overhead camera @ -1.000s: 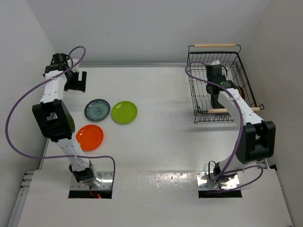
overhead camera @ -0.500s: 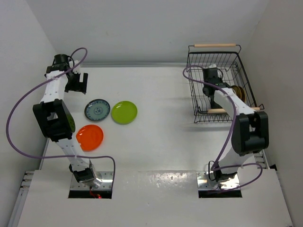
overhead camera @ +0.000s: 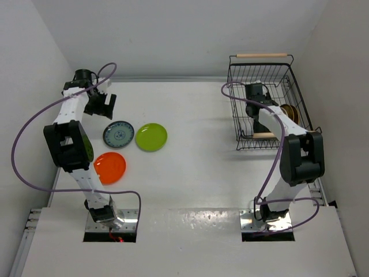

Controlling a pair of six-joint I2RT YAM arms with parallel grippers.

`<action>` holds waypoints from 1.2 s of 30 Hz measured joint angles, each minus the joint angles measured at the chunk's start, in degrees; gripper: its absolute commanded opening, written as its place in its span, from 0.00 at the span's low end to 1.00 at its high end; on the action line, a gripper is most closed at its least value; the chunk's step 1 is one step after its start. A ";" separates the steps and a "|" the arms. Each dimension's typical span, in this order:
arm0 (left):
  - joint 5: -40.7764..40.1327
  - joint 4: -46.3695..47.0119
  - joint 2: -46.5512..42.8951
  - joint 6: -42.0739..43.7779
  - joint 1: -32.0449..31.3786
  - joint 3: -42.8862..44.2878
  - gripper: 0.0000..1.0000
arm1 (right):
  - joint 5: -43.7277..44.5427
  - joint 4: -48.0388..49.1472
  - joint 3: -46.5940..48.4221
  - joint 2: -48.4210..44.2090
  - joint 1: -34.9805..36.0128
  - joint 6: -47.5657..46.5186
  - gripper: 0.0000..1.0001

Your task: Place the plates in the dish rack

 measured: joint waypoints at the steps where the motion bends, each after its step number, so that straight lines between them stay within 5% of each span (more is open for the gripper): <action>1: 0.28 -0.33 0.00 0.39 -0.31 -0.24 1.00 | -0.28 -0.37 0.11 0.00 0.00 -0.09 0.53; 14: 10.03 -4.33 4.50 8.11 -4.57 -4.81 0.94 | -4.76 -4.66 6.71 -6.75 0.85 0.92 0.88; 22: 4.94 0.55 4.07 6.01 -12.20 -7.82 0.94 | -7.58 -5.38 8.20 -12.17 6.38 2.12 0.88; 31: -1.90 6.75 6.29 -1.86 1.38 -4.37 0.96 | -7.76 -8.31 5.40 -12.17 12.00 2.34 0.88; 36: -0.35 5.66 10.40 -1.44 2.19 -6.23 0.93 | -6.82 -9.25 4.92 -12.20 13.90 2.34 0.88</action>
